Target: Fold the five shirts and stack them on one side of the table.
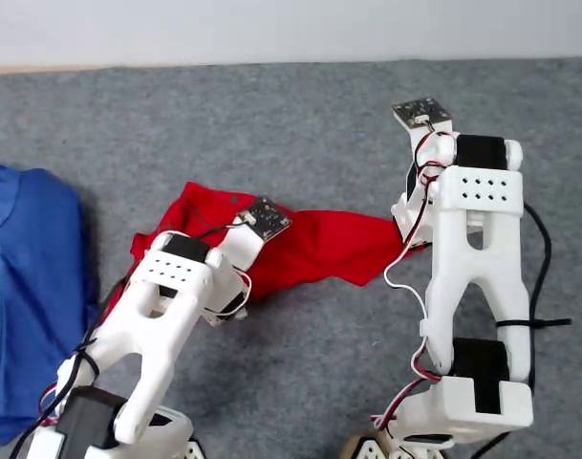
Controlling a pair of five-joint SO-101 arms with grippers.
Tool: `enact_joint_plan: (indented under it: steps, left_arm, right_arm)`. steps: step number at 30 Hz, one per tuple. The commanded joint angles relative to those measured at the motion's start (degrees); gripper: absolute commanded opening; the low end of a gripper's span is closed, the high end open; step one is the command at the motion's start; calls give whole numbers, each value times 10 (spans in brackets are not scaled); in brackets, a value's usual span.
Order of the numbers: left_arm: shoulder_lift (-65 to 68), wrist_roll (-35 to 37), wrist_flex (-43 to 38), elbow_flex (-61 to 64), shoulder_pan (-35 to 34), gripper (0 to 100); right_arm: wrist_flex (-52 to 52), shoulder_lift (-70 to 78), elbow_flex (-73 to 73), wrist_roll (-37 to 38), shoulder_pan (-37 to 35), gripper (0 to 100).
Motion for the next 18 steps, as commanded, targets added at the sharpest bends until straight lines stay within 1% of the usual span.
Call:
enact_joint_plan:
  steps: [1,6,11,14,18]
  left_arm:
    - [-23,1,40,-51,-4,2]
    - [-36,3,129,-160,-5,2]
    - [-130,4,191,-255,-6,2]
    - [-194,4,206,-295,-27,2]
    - [-266,3,194,-325,-91,2]
  right_arm:
    - [6,-38,-7,2,5,9]
    - [34,-38,-21,4,8,9]
    - [54,-61,-75,3,11,9]
    - [54,-99,-111,4,15,9]
    - [54,-155,-135,4,15,9]
